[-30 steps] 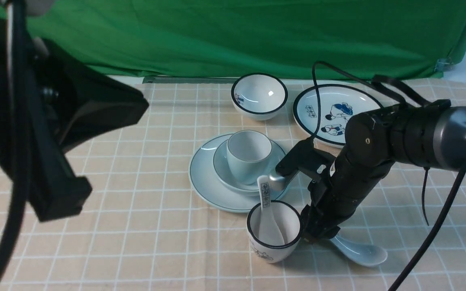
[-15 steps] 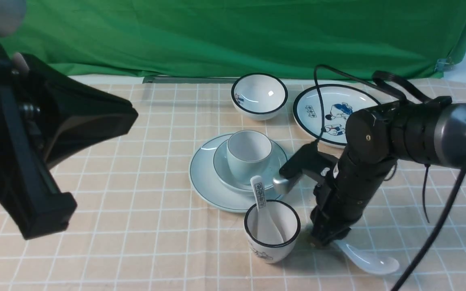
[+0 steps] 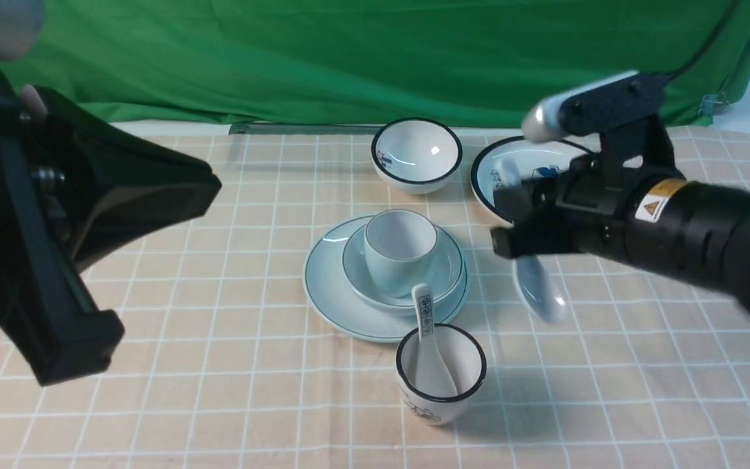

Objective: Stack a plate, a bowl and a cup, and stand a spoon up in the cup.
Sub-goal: Use the right arm to put the blue soup spoon into the blue teacup in the middle

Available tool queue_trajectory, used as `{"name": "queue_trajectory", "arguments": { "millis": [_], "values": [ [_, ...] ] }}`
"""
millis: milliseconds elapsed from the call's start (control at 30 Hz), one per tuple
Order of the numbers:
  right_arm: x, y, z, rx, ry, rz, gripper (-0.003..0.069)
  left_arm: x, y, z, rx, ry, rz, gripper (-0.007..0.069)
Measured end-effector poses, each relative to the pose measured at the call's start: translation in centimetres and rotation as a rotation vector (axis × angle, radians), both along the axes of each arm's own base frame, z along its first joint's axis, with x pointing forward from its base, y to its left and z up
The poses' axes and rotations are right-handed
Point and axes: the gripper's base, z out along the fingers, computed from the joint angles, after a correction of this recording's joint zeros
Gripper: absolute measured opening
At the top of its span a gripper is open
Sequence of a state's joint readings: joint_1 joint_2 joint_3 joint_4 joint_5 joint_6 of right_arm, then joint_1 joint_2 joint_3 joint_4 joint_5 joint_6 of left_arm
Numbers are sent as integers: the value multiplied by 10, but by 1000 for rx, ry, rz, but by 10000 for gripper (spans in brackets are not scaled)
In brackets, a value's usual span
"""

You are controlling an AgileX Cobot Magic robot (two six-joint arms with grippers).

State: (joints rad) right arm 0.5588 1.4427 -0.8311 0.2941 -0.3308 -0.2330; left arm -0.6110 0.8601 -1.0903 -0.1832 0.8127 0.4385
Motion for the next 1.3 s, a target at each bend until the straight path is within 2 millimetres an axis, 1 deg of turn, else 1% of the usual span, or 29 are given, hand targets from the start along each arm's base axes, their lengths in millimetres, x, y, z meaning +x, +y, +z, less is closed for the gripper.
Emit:
{"name": "queue_trajectory", "arguments": {
  "millis": [67, 133, 233, 433, 467, 500, 567, 600, 700, 800, 933, 1000, 1033, 1100, 1133, 1200, 1267, 1300],
  "values": [
    [0, 10, -2, 45, -127, 10, 175, 0, 0, 0, 0, 0, 0, 2],
    [4, 25, -5, 70, -253, 75, 175, 0, 0, 0, -2, -3, 1, 2],
    [14, 40, -11, 83, -339, 135, 175, 1, 0, 2, -14, -17, 4, 2],
    [55, 75, -40, 77, -352, 187, 175, 1, 0, 2, -18, -23, 5, 2],
    [61, 80, -44, 74, -352, 192, 175, 1, 0, 2, -18, -23, 5, 2],
    [62, 80, -42, 75, -355, 193, 175, 1, 0, 2, -18, -23, 5, 2],
    [74, 89, -55, 60, -332, 198, 175, 1, 0, 2, -18, -23, 5, 2],
    [75, 90, -55, 60, -332, 198, 175, 1, 0, 2, -18, -23, 5, 2],
    [81, 95, -74, 39, -298, 201, 175, 1, 0, 2, -18, -23, 5, 2],
    [83, 96, -87, 21, -267, 203, 175, 1, 0, 2, -18, -23, 5, 2],
    [83, 96, -93, 2, -238, 205, 176, 1, 0, 2, -18, -23, 5, 2],
    [83, 96, -94, -5, -228, 205, 209, 1, 0, 2, -18, -23, 5, 2],
    [83, 95, -95, -6, -225, 204, 247, 1, -1, 2, -19, -22, 5, 2],
    [82, 95, -95, -7, -223, 205, 296, 1, -1, 2, -21, -20, 4, 2],
    [78, 92, -96, -12, -214, 205, 360, 1, -1, 2, -25, -17, 2, 2],
    [72, 88, -95, -18, -204, 206, 419, 1, -1, 2, -27, -16, 2, 2],
    [68, 85, -89, -14, -210, 205, 432, 0, -1, 3, -28, -18, 2, 2],
    [63, 81, -83, -11, -217, 205, 436, -1, 0, 4, -33, -25, 2, 2]
  ]
}}
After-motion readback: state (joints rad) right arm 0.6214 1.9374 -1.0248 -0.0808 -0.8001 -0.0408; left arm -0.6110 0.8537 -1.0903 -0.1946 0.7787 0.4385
